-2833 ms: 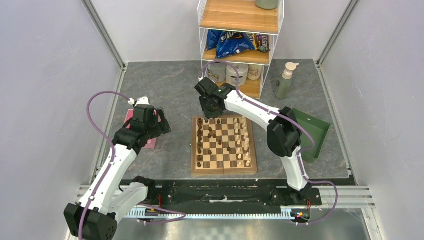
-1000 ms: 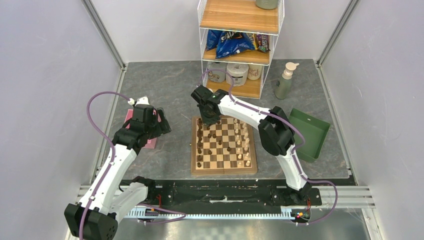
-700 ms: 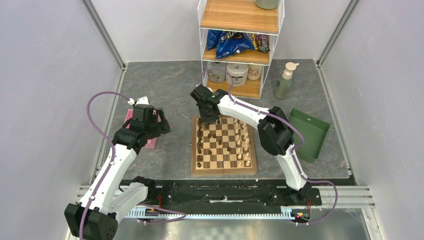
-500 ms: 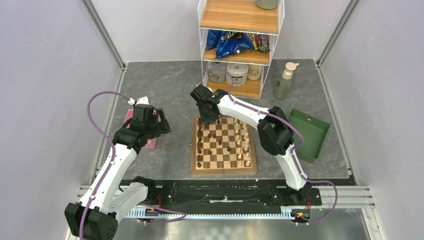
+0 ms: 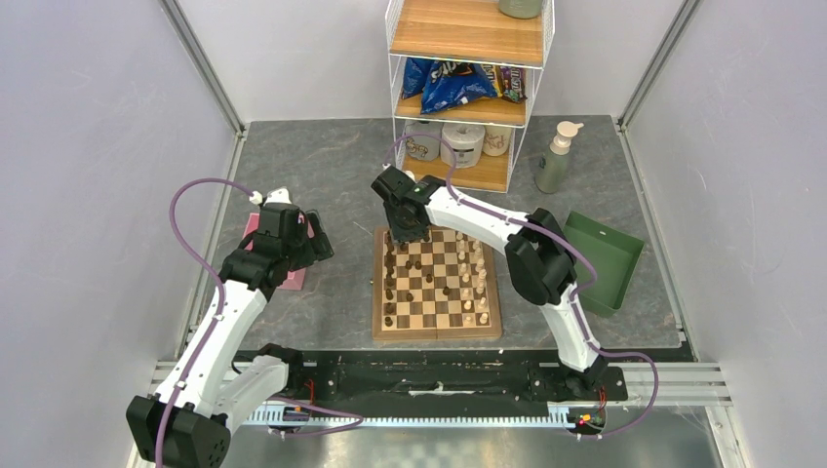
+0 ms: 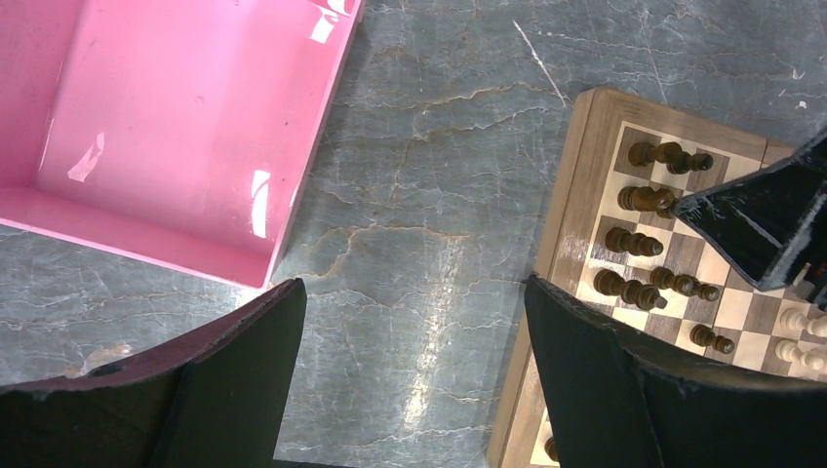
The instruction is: Set up the chess pieces on the board
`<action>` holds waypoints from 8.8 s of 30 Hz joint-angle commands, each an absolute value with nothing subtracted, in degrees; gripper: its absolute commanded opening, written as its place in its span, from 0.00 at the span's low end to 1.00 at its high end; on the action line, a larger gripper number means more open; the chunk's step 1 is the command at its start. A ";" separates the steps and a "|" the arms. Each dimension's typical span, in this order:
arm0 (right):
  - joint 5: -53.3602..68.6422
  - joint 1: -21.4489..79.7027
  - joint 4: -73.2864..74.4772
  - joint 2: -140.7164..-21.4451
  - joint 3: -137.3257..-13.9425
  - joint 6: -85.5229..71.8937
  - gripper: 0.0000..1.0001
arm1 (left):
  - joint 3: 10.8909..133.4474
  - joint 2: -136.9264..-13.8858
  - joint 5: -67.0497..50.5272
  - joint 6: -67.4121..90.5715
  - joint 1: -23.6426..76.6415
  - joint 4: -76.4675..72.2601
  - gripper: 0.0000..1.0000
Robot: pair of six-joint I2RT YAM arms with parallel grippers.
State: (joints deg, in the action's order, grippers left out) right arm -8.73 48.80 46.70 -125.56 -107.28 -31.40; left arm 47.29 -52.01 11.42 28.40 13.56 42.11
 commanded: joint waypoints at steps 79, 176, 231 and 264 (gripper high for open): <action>-10.28 53.02 45.75 -123.07 -103.18 -30.75 0.15 | 47.42 -51.87 9.57 26.13 13.10 40.25 0.88; -10.93 56.09 45.22 -119.66 -98.97 -32.69 0.14 | 47.29 -52.29 8.16 26.00 13.01 40.14 0.88; -13.80 44.39 44.16 -121.62 -102.15 -27.95 0.32 | 47.20 -52.53 8.15 26.01 13.01 40.16 0.88; -10.29 56.20 44.44 -107.50 -88.74 -35.04 0.10 | 47.20 -52.76 7.52 25.89 13.01 40.08 0.88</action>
State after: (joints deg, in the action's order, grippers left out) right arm -11.35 54.59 44.82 -108.20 -89.43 -32.45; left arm 47.27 -52.88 8.38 27.77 13.23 41.78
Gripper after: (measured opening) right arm 0.179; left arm 0.880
